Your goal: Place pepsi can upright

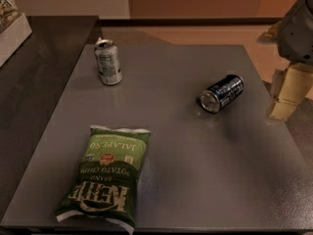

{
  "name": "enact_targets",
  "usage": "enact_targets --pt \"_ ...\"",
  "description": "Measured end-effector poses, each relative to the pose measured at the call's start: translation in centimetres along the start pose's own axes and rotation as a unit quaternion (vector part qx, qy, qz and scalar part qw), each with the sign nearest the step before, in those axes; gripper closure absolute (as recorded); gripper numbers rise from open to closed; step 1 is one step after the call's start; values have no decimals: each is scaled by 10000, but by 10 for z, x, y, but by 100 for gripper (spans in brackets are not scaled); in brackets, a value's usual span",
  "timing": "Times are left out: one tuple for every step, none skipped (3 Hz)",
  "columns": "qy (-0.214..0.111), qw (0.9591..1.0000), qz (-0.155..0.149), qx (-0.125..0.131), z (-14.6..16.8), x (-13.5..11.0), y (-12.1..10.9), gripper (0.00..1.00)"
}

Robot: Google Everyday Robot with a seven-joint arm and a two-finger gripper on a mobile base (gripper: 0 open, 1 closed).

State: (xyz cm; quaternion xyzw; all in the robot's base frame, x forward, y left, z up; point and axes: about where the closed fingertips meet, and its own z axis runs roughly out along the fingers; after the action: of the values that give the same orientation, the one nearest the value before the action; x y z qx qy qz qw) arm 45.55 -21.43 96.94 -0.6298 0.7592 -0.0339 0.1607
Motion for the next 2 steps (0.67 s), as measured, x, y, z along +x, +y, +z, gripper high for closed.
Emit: enact_targets --pt "-57 9986 -521 -76 20 -4 -19 0" --pt "-96 9927 -1195 -92 39 -10 -33 0"
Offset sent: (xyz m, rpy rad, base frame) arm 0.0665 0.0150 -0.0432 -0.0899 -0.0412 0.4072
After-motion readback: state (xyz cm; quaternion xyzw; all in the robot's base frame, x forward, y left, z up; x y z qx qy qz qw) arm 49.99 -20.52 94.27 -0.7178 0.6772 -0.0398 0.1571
